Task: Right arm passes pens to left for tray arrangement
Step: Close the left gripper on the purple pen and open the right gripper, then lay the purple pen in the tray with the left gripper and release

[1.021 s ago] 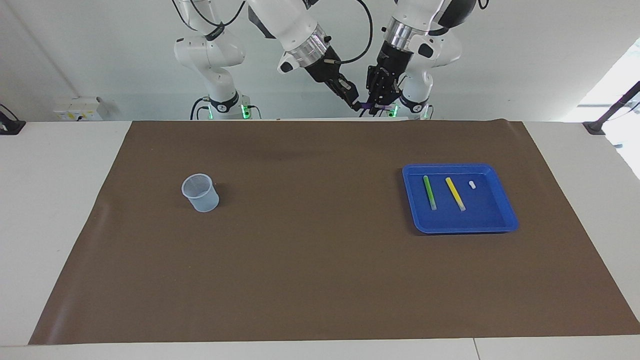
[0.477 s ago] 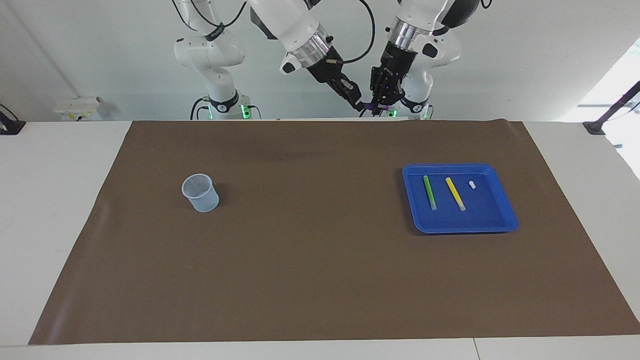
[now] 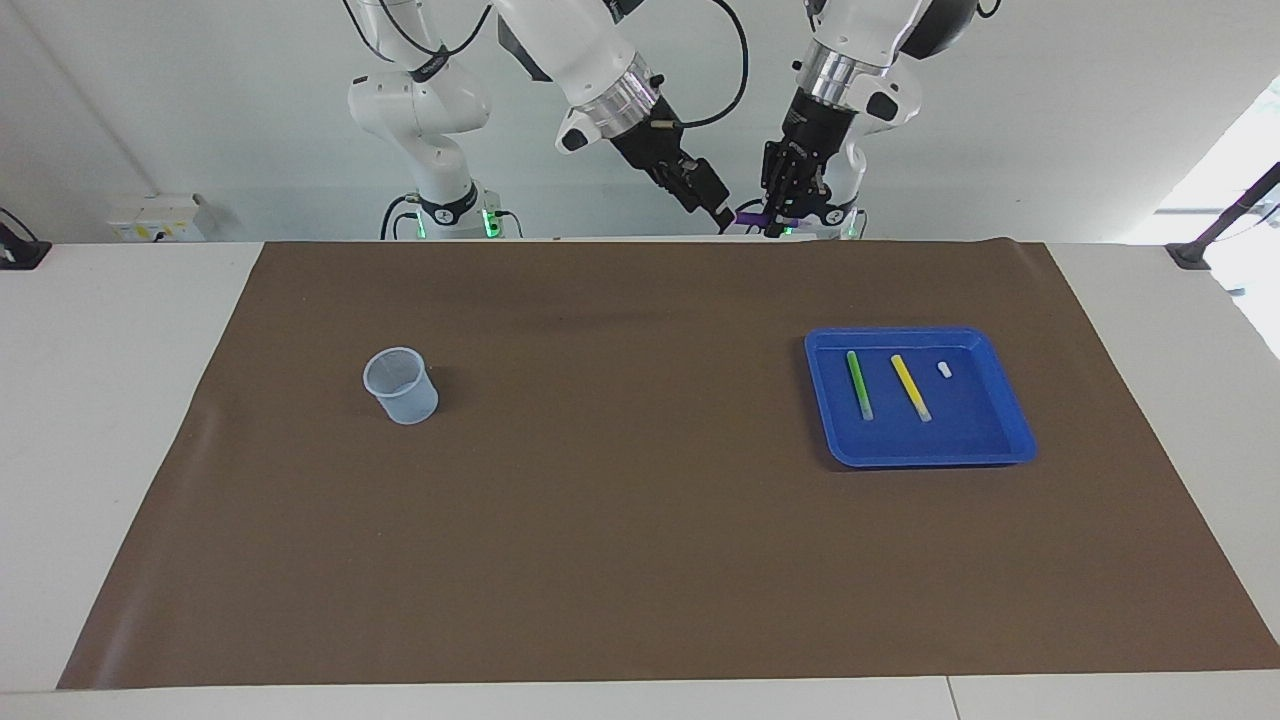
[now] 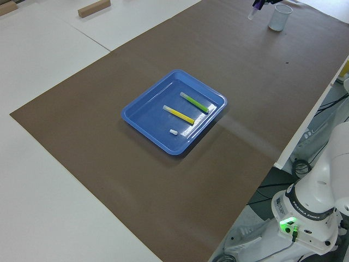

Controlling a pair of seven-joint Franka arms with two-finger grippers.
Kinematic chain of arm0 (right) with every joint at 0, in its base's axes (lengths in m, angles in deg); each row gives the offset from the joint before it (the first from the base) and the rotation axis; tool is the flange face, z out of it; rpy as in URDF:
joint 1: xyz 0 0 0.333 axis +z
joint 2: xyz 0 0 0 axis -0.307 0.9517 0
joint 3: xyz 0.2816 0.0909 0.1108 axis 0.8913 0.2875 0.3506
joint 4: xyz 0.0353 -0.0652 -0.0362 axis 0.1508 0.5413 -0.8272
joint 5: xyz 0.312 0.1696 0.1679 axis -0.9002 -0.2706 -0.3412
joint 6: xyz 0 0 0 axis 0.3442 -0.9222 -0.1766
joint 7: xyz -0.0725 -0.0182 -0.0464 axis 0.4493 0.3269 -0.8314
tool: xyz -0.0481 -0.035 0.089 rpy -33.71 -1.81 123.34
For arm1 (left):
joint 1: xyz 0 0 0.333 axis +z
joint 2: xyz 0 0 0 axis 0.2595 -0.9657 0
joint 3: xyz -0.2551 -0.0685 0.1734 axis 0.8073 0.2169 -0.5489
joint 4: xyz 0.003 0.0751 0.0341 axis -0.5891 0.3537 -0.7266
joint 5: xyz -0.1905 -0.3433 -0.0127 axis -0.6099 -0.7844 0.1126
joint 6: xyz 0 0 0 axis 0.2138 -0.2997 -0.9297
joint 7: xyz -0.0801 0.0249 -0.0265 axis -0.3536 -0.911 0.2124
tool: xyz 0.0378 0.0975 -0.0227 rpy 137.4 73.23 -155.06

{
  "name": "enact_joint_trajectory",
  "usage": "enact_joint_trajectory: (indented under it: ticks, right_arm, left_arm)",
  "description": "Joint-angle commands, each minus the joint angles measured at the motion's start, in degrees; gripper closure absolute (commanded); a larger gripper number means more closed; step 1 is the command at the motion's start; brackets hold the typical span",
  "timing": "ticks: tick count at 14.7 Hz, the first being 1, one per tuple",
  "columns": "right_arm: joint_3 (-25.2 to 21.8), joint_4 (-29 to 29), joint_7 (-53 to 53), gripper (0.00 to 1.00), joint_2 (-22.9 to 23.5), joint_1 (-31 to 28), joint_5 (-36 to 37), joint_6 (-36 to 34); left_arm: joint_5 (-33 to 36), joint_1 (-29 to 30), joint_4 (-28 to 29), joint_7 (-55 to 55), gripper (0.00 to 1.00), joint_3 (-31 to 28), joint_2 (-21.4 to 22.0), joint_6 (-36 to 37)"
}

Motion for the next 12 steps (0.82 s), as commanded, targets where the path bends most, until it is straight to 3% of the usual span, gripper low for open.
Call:
enact_joint_trajectory:
  ticks: [1,6,10,12]
  right_arm:
    - [-3.42,0.08,9.75,0.00,0.09,-1.15,4.41,-6.39]
    - [-12.74,-0.80,29.26,0.00,0.00,-0.71,17.93,-15.55]
    - [-20.12,-0.71,43.76,0.00,-0.17,-0.18,25.06,-16.26]
    - [-23.55,-0.45,50.71,0.00,0.00,-0.27,28.06,-16.00]
  left_arm:
    - [0.14,1.76,1.39,-17.35,1.00,-2.82,-0.98,3.12]
    - [0.23,4.20,4.02,-49.25,1.00,-8.10,-5.73,4.98]
    - [0.58,12.02,6.58,-76.07,1.00,-8.19,-9.42,4.45]
    - [4.77,13.53,7.55,-86.80,1.00,-8.19,-12.31,2.96]
